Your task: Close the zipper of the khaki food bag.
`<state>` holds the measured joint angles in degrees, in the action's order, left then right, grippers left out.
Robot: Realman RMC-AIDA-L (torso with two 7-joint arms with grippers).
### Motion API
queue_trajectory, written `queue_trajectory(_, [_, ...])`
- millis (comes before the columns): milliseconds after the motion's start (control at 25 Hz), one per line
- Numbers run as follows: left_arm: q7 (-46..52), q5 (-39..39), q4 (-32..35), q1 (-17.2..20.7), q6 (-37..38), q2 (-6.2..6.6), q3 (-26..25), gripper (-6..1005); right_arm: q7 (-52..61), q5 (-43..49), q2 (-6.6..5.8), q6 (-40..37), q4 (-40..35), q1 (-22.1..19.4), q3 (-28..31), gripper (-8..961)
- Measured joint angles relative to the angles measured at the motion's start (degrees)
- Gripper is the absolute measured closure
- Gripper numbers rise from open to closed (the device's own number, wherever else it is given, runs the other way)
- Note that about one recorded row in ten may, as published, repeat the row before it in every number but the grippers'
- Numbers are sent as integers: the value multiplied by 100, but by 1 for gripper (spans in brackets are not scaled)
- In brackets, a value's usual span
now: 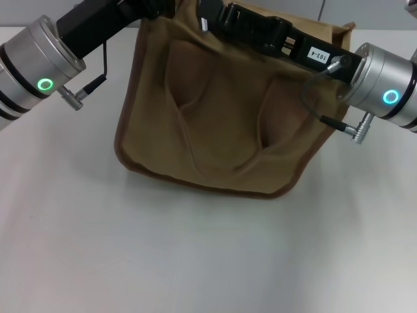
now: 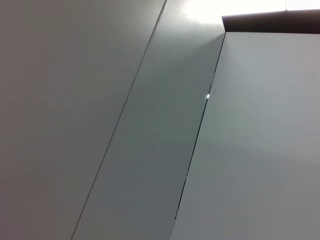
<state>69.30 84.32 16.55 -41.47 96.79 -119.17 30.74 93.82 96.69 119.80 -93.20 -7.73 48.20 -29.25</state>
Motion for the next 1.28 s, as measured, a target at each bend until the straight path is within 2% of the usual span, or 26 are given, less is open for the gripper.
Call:
queue_trajectory(320, [-3,3,-3,-2,-4,-1,3,947,-189,-7,-1,180,3,45,-52,285])
queue_trajectory(680, [-13,-14,-3,14,-2,-1,2,944,-331,15,-1,192,18,92,-54,491])
queue_trajectory(1080, [-14,-20,-3,41,-1,-1,-23,940,-438,-2,0,191,35,60,-49,932])
queue_trajectory(1280, [-14,-22,-3,53,-1,-1,-28,939,-483,-1,-1,191,35,11,-39,947])
